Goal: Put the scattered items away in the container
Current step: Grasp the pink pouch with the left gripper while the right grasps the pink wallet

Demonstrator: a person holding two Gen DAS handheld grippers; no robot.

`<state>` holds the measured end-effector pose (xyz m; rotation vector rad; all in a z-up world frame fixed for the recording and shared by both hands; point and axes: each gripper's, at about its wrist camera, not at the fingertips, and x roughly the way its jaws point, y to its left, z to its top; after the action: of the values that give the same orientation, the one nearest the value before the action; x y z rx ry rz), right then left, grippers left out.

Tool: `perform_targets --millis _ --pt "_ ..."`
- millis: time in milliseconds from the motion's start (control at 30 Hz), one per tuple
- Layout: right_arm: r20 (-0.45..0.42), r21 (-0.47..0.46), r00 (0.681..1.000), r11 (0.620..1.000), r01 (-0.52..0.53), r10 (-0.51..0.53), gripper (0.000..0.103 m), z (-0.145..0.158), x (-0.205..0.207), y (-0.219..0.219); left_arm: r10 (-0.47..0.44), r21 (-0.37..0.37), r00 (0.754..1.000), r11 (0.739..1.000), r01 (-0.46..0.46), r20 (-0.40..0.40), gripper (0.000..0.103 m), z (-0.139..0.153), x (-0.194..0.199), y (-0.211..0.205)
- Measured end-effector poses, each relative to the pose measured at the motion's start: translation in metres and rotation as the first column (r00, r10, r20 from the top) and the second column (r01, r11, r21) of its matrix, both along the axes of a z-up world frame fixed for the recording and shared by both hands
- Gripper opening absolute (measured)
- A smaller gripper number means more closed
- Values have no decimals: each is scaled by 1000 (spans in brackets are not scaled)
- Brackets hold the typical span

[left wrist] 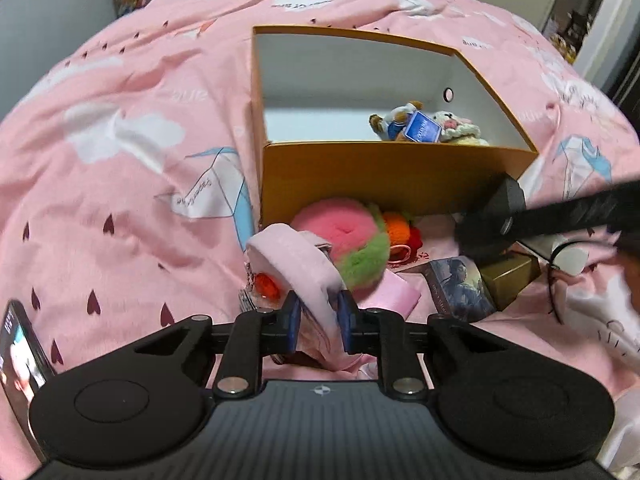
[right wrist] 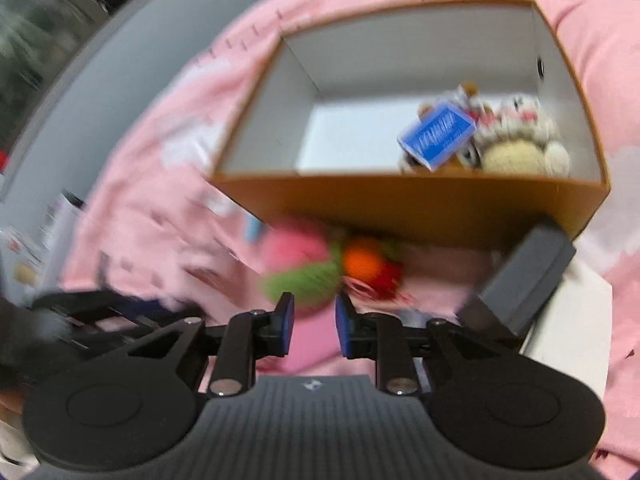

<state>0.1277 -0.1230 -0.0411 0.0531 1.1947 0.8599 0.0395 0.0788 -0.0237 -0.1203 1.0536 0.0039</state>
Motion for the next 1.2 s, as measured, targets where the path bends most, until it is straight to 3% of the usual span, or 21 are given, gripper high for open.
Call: perform_targets --millis 100,333,567,667,867,1033,1200 --pt "-8 -85 997 993 -78 78 38 -23 3 15 9 -12 1000 1000 -9 2 23 1 1 3" --pt "-94 -131 986 980 -151 139 44 -60 20 43 -7 -22 1000 1000 8 2 19 1 -4 7" --pt "-219 -90 963 979 -181 158 54 -89 31 51 -9 -21 1000 1000 9 -4 19 -1 -3 5" --pt "-253 -58 957 985 -164 145 51 -96 33 48 -14 -16 1000 1000 14 -2 19 -1 -2 3" --pt "-251 14 962 994 -111 111 27 -75 32 27 -26 -7 999 1000 26 26 17 5 -5 -2" --pt "-178 68 976 991 -117 128 19 -35 13 8 -60 1 994 998 60 89 16 16 -9 -11" --pt "-16 39 992 991 -128 128 18 9 -1 -9 -107 24 981 994 104 163 15 28 -9 -22"
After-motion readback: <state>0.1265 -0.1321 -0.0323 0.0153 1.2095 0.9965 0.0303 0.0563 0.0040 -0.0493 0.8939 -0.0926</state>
